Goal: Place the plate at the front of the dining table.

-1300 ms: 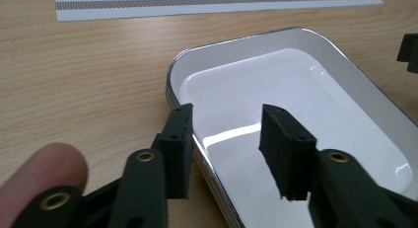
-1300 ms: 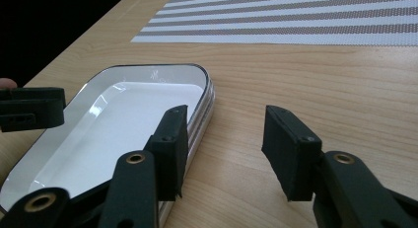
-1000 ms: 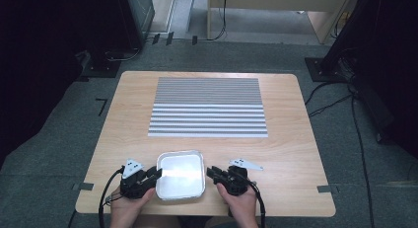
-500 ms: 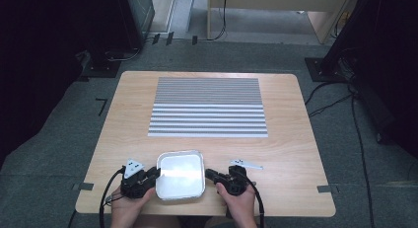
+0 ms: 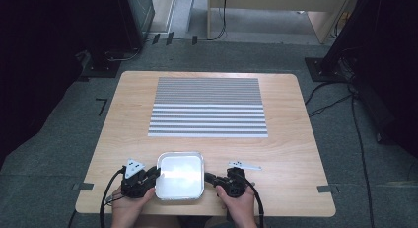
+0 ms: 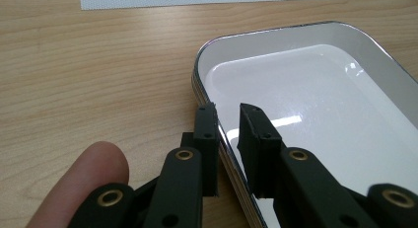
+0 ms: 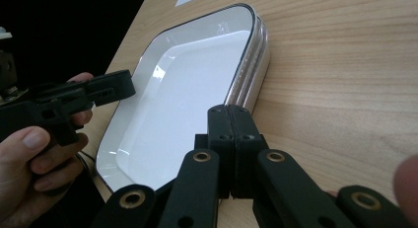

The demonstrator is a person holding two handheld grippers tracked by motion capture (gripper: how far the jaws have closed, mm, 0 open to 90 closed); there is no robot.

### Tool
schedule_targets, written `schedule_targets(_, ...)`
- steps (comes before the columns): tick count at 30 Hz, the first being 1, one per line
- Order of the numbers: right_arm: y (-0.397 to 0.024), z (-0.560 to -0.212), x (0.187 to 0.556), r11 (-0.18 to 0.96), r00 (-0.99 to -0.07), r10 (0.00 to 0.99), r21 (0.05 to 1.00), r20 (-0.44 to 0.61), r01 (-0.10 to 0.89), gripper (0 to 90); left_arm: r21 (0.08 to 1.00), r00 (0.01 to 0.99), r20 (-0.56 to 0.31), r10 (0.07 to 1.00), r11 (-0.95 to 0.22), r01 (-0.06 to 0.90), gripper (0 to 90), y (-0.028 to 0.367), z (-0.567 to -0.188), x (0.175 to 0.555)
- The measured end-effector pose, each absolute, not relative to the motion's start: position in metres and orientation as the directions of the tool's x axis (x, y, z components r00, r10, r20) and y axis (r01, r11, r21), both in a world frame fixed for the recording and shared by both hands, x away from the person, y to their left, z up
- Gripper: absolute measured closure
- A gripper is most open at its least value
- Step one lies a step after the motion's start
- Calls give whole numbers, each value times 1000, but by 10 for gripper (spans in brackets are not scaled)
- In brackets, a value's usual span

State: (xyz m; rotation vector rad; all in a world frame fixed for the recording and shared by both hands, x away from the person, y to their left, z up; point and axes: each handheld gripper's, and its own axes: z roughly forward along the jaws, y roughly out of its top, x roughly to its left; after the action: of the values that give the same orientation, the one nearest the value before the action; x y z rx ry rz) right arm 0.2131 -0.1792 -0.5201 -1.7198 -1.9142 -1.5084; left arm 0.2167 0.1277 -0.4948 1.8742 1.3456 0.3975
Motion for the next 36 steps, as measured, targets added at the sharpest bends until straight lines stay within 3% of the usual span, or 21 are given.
schedule_targets(5,-184,-520,214,-217,-298,639,538,709,815,813,740,403,-203,893,-130,660,750,129,-493,217)
schedule_targets(24,-182,-527,218,-283,-275,562,494,780,822,844,742,401,-222,888,-113,661,840,134,-492,217)
schedule_targets(36,-178,-527,217,-289,-275,597,522,754,803,864,742,394,-218,893,-111,661,843,133,-493,215)
